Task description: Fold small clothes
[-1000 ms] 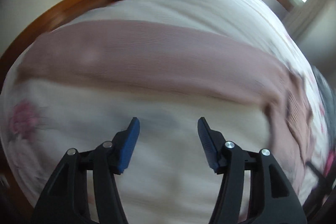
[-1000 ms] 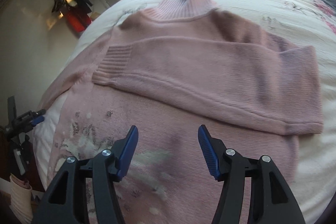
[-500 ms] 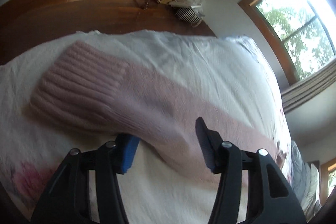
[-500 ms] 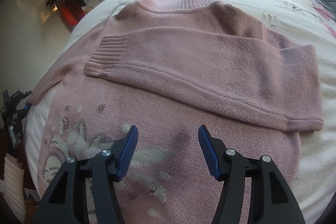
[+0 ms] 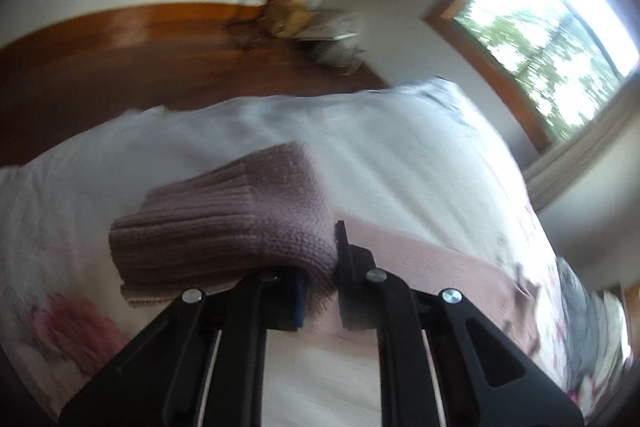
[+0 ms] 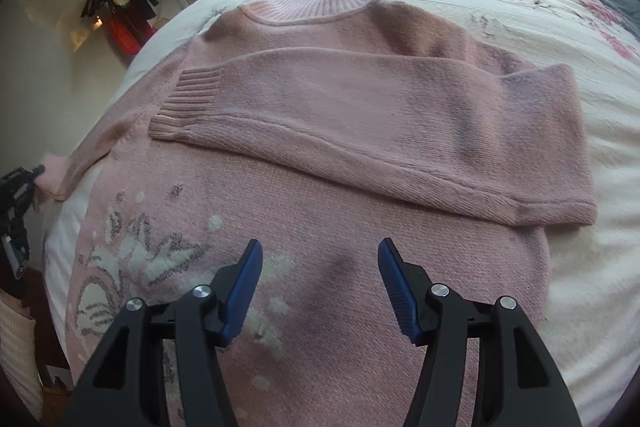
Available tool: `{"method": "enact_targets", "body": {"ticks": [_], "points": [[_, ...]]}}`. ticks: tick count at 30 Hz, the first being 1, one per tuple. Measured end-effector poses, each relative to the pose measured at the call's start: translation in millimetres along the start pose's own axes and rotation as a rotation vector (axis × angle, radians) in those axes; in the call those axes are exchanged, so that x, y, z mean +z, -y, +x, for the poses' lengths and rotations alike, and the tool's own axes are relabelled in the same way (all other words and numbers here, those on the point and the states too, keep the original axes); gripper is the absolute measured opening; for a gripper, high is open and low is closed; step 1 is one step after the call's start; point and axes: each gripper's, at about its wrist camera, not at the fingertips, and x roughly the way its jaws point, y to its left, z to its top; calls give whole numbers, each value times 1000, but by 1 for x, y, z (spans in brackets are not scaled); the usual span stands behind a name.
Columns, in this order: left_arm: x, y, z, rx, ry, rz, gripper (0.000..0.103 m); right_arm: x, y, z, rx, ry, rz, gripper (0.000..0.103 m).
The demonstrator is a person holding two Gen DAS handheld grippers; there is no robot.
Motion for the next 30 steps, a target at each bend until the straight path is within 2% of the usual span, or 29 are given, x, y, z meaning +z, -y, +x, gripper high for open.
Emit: {"method": "enact_targets", "body": {"ticks": [4, 7, 12, 17, 19, 22, 26, 30], "points": [[-21, 78, -3, -114, -21, 146, 10, -3, 10, -7, 1, 10, 18, 62], [-44, 140, 3, -230, -71, 228, 10, -6, 16, -12, -1, 20, 22, 65], [-89, 217, 23, -347, -165, 298, 10, -11, 25, -20, -13, 33, 24, 65], [-136, 271, 41, -417, -246, 358, 10, -17, 38, -20, -25, 25, 36, 65], [-152, 281, 52, -430, -280, 374, 10, -19, 42, -17, -29, 18, 41, 65], [-174, 288, 83, -400, -347, 398, 10, -23, 48, -12, -30, 5, 54, 65], [-193, 272, 124, -332, -438, 388, 10, -28, 52, -6, -26, -7, 70, 65], [-200, 251, 144, -317, -512, 348, 11, -29, 51, -4, -31, -10, 63, 67]]}}
